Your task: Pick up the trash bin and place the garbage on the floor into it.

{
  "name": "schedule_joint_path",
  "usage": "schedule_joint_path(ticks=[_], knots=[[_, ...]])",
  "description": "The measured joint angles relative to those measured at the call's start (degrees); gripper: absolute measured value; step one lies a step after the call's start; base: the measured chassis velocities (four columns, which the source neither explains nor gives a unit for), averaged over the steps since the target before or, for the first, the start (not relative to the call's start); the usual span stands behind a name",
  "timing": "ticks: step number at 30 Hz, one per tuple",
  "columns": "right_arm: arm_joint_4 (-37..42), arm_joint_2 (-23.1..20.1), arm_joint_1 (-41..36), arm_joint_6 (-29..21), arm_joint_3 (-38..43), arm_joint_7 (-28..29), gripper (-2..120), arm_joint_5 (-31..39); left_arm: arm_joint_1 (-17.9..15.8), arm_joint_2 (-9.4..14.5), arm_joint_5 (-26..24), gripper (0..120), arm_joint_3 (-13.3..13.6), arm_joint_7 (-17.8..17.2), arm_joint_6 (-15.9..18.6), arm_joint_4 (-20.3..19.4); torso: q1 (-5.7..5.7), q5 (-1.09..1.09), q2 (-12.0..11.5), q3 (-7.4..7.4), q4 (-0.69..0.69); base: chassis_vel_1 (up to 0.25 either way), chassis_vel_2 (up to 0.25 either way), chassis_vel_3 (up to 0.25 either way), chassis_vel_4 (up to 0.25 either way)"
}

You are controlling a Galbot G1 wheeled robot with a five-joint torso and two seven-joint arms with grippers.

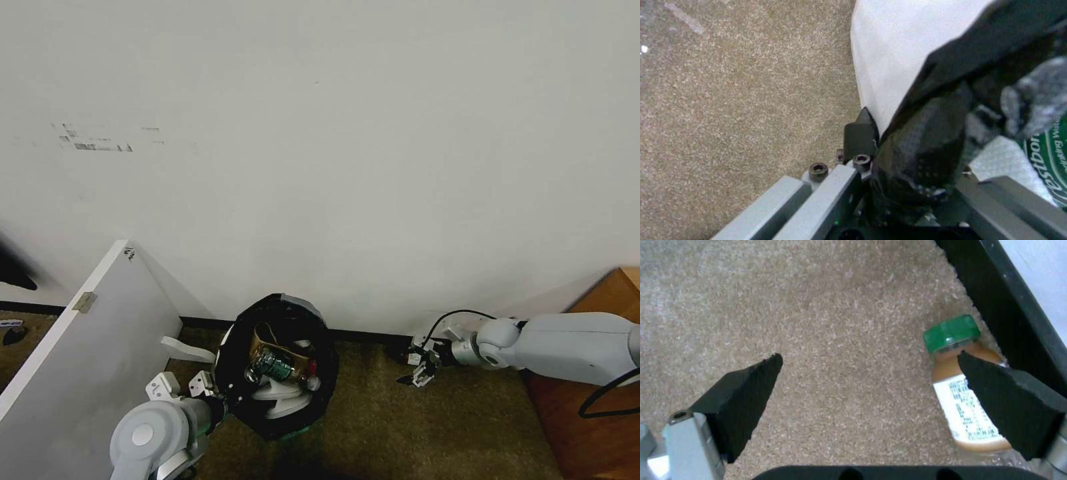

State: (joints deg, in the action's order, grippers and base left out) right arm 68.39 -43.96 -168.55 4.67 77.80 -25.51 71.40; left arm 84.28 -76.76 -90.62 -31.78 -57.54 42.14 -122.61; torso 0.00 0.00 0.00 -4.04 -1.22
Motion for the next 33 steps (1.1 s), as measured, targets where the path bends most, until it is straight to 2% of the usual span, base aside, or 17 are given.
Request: schedule_joint_path(ticks=[19, 33], knots=[[-0.43, 1.69, -0.06, 0.09, 0.81, -0.23, 100, -0.33, 0.00, 0.14, 0.13, 0, 0.06, 0.33, 0.00, 0.37, 0.00, 0.00, 0.00, 0.00, 0.00, 0.000, 0.000, 0.000, 0.000], [-3.88, 0.66, -0.09, 0.62, 1.01, -1.45, 100, -0.14, -0.38, 0.00, 0.34, 0, -0.03, 0.64, 0.00, 1.05, 0.00, -0.01, 0.00, 0.00, 0.00, 0.000, 0.000, 0.000, 0.000]])
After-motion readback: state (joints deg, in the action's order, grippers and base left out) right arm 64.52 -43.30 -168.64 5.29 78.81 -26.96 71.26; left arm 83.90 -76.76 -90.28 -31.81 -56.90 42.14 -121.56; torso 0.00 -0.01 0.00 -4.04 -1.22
